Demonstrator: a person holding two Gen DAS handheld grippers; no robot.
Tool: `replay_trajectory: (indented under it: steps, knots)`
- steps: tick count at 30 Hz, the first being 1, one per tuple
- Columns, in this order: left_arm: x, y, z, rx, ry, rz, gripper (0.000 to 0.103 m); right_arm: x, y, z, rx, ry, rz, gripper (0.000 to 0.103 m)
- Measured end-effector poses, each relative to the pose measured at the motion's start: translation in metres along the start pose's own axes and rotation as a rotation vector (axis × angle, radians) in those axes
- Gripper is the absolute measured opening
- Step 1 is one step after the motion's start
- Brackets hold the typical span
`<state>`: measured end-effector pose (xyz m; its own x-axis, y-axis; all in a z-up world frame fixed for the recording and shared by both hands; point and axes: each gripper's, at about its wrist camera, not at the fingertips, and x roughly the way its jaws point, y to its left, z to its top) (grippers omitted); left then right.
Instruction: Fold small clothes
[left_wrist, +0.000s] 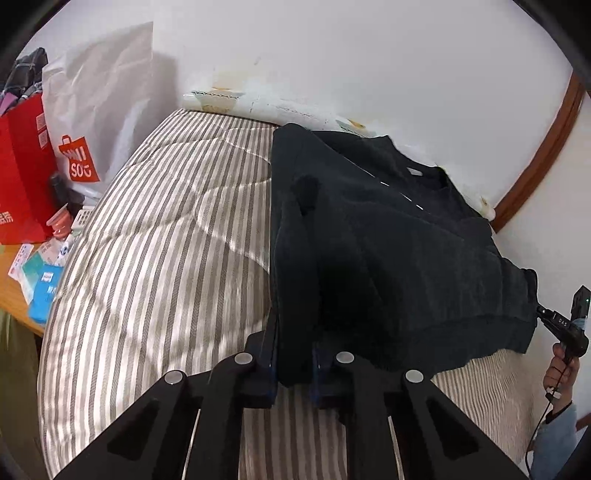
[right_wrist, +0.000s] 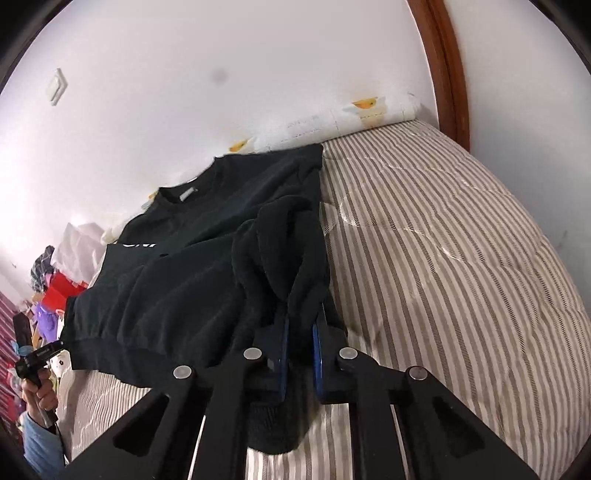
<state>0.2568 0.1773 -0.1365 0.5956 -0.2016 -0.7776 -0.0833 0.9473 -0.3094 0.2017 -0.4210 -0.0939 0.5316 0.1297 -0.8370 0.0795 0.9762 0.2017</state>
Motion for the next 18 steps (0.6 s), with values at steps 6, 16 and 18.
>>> replay_trajectory:
  steps: [6,16,18]
  knots:
    - [-0.028,-0.001,-0.030,0.027,0.020,-0.014,0.012,-0.027,0.007,-0.021,-0.035,0.019,-0.009,0.010]
    - [-0.047,0.005,-0.070,0.058,0.058,-0.014,0.013,-0.054,0.011,-0.053,-0.093,0.027,-0.024,0.011]
    - [-0.043,0.006,-0.066,0.042,0.063,-0.012,0.014,-0.046,0.011,-0.048,-0.089,0.022,-0.049,0.012]
